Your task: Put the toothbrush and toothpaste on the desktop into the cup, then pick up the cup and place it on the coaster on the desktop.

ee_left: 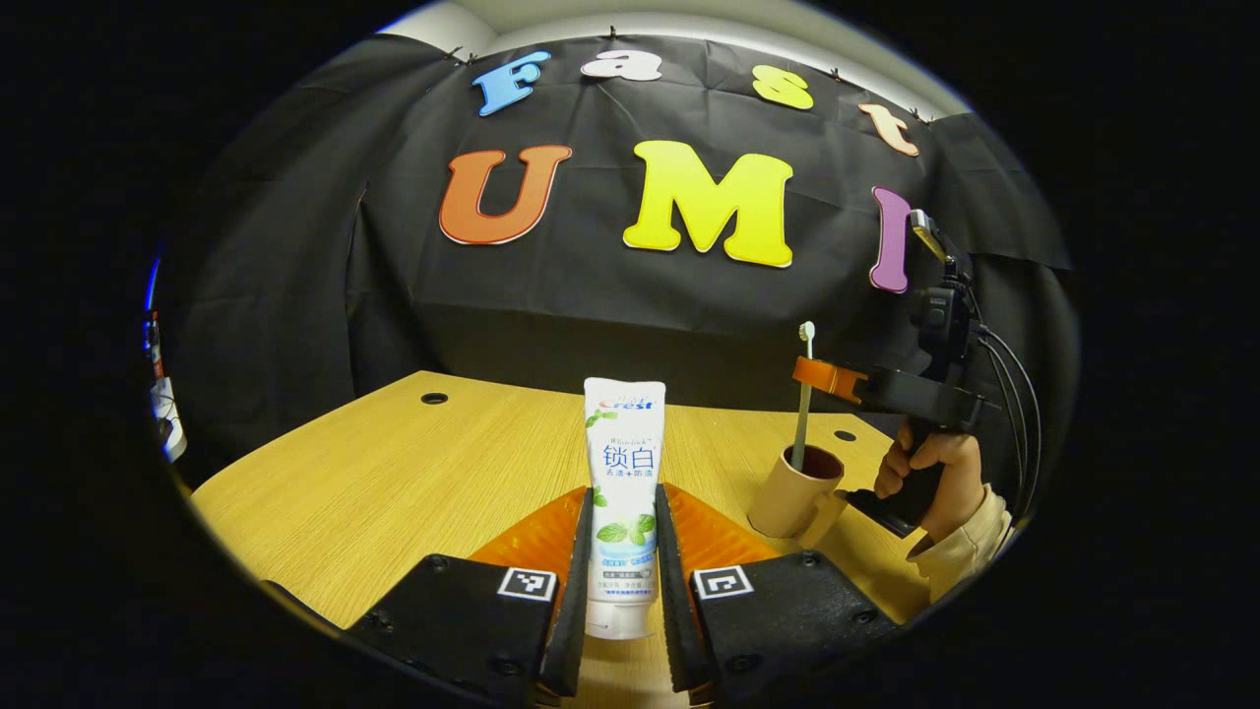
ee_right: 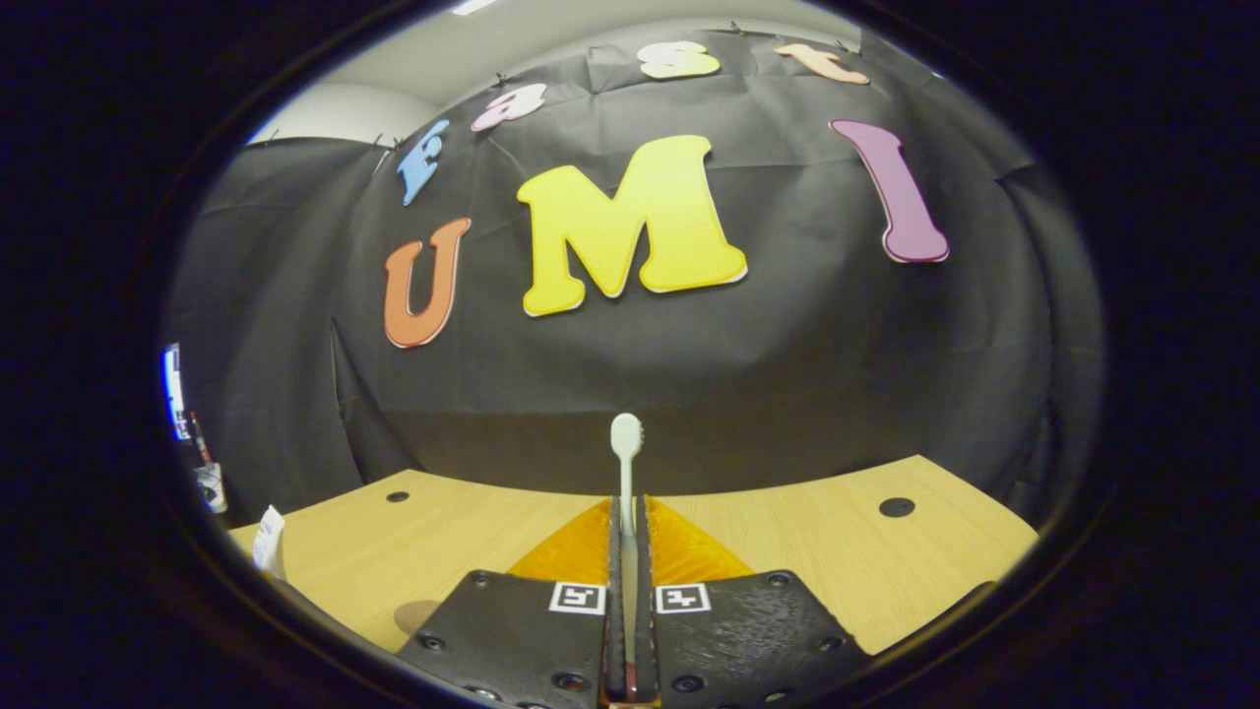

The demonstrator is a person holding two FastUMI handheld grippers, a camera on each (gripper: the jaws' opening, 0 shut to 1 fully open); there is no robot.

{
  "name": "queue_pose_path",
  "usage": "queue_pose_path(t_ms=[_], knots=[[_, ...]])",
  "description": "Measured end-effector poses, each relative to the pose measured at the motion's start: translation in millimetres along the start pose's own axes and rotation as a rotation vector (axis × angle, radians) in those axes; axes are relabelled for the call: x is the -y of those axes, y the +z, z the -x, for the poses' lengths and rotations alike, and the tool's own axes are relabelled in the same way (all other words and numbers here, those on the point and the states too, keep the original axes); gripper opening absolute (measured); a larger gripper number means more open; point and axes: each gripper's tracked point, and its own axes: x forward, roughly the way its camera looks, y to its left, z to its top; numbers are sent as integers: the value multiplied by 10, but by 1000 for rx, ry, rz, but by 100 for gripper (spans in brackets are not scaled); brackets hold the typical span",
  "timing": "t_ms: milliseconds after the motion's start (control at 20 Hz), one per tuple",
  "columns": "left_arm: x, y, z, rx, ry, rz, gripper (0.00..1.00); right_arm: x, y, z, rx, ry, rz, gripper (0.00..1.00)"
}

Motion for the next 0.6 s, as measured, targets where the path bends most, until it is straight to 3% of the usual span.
queue_pose_path(t_ms=[250,350,400,450,500,550,600], knots=[[40,-25,26,-12,1,-3,37,12,-64,131,-27,0,-5,5],[47,-7,42,-6,14,-16,36,40,-95,199,-33,-5,19,16],[63,11,49,-1,20,-24,36,36,-91,248,-29,-2,23,16],[75,24,46,4,22,-31,36,38,-62,330,-20,1,20,21],[114,38,40,6,19,-39,36,60,-42,373,-13,-3,16,36],[145,32,40,4,13,-43,36,53,-12,442,-5,7,6,39],[169,40,26,4,9,-43,37,50,1,506,-4,14,-4,51]])
